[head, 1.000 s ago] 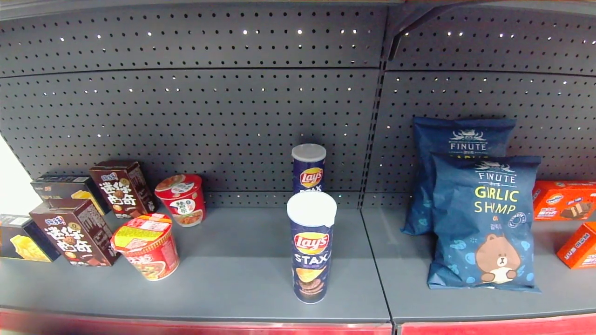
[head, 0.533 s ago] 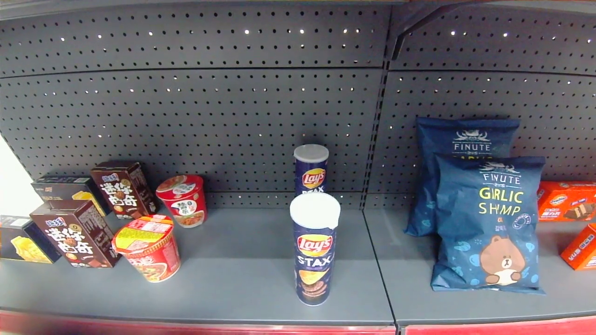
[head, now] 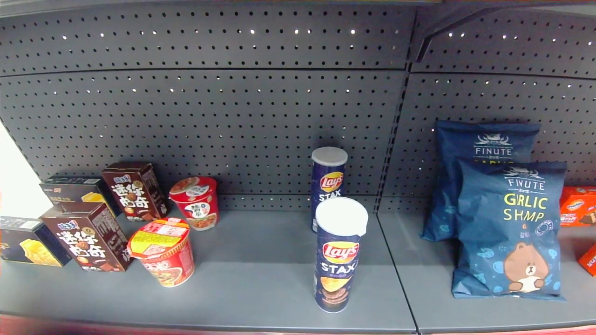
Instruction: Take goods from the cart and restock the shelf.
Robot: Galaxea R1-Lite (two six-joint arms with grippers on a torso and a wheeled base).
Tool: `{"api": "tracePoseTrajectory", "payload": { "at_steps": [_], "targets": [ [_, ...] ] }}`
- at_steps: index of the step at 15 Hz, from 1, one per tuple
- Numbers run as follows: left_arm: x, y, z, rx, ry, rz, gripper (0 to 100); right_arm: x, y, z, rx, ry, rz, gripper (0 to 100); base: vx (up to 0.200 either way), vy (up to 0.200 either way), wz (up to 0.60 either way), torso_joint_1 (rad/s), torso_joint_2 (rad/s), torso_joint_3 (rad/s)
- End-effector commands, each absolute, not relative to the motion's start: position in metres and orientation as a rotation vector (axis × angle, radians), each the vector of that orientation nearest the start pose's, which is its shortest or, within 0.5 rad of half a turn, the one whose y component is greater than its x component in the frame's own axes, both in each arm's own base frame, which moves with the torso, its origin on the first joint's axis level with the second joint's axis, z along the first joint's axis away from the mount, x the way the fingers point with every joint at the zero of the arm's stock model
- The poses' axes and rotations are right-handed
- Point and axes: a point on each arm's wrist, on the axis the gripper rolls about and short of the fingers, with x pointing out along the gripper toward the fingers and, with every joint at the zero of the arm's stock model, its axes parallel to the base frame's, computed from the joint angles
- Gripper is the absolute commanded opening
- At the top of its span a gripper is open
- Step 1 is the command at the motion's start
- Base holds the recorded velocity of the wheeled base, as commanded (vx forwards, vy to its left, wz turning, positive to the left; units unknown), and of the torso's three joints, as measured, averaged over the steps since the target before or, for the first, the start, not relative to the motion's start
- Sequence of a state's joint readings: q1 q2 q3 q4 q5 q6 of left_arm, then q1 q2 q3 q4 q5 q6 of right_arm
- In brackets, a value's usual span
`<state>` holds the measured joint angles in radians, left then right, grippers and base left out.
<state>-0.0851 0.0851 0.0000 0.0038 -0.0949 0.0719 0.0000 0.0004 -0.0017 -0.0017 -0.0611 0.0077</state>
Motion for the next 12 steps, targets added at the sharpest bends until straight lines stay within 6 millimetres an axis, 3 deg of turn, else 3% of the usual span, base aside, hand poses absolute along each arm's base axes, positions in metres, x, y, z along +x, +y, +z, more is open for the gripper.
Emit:
{"api": "tracePoseTrajectory", "payload": {
  "at_steps": [1, 12],
  "targets": [
    [-0.0164, -0.0008, 0.0769, 0.071, 0.084, -0.183, 100, -0.0227, -0.0014, 0.076, 0.008, 0.001, -0.061, 100, 0.0, 0.0, 0.0, 0.0, 0.0, 0.0],
    [-0.0164, -0.0007, 0.0769, 0.065, 0.085, -0.181, 100, -0.0227, -0.0014, 0.076, 0.008, 0.001, -0.06, 100, 0.0, -0.018, 0.0, 0.0, 0.0, 0.0]
  ]
}}
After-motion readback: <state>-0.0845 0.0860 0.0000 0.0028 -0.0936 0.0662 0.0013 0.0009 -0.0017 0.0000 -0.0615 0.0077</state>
